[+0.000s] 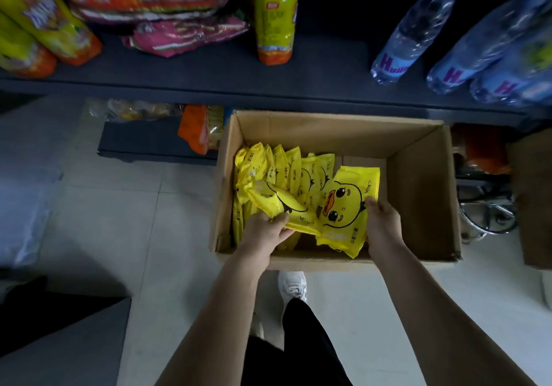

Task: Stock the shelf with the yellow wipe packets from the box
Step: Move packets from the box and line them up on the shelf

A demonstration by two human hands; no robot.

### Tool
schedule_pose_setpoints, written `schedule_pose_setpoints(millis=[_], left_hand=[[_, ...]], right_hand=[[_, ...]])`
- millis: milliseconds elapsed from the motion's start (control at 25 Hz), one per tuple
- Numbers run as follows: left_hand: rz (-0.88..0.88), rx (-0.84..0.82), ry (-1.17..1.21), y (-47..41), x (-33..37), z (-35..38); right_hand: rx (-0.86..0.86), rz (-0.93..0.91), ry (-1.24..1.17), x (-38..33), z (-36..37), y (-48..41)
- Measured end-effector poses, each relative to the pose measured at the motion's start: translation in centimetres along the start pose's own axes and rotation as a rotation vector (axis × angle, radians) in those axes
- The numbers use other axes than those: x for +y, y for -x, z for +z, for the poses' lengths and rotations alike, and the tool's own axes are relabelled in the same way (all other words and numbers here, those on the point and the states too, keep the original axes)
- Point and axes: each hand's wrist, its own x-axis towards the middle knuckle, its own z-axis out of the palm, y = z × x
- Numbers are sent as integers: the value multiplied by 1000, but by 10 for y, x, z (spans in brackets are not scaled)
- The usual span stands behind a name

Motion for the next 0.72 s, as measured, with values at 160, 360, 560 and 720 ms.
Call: schedule_pose_setpoints(millis=[160, 360, 560, 720], left_hand=[[291, -88, -623, 53, 47, -27], [564, -66, -844, 152, 135, -40], [690, -34, -671, 236, 223, -29], [911, 108, -701, 293, 289, -10]], right_hand=[[15, -144, -71, -27, -27, 61], [-64, -188, -356, -87, -63, 153], [-117, -373, -448, -180, -117, 228], [-96, -526, -444, -250, -163, 257]])
